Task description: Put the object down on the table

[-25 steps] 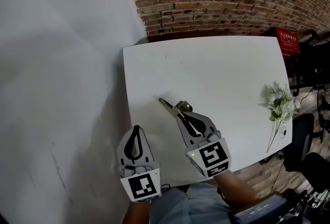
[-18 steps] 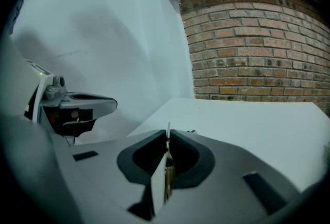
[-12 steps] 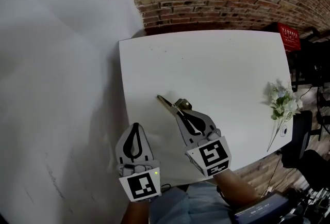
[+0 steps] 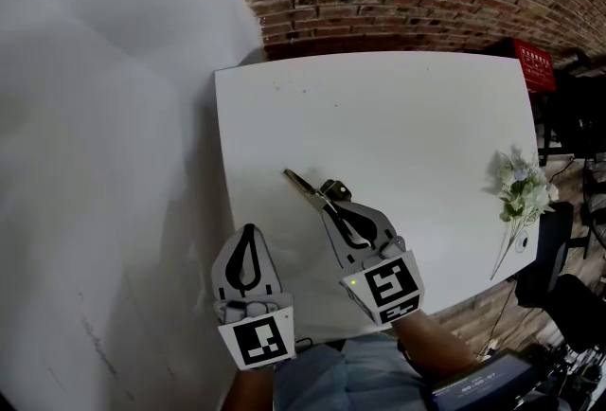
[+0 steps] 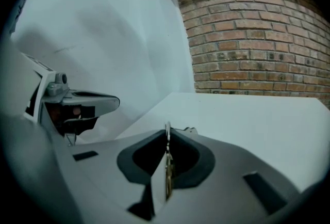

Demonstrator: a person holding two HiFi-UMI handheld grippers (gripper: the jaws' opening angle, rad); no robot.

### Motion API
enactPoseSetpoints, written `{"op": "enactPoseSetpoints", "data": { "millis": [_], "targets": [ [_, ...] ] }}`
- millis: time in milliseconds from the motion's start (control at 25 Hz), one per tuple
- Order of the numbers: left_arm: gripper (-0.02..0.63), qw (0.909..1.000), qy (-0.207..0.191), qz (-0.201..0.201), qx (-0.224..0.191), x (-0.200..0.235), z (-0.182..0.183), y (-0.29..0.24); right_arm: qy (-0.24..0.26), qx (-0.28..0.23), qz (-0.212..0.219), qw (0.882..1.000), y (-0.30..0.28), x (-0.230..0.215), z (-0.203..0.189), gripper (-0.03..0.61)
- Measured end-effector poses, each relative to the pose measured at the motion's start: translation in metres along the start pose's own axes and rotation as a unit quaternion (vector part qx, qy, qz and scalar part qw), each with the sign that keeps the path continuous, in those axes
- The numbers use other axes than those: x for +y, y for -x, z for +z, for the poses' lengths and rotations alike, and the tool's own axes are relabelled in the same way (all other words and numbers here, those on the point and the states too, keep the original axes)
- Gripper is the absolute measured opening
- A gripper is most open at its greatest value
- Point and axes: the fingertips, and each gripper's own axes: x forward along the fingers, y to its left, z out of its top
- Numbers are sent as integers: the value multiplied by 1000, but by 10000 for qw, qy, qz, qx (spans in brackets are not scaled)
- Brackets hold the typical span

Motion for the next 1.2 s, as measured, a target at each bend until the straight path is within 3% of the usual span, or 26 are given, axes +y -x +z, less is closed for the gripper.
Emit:
{"op": "enactPoseSetpoints", "data": {
  "millis": [1200],
  "targets": [
    [9, 9998, -39, -48, 191, -2, -9, -18, -189, -13, -148, 9997, -13, -28, -8, 87]
  ]
}}
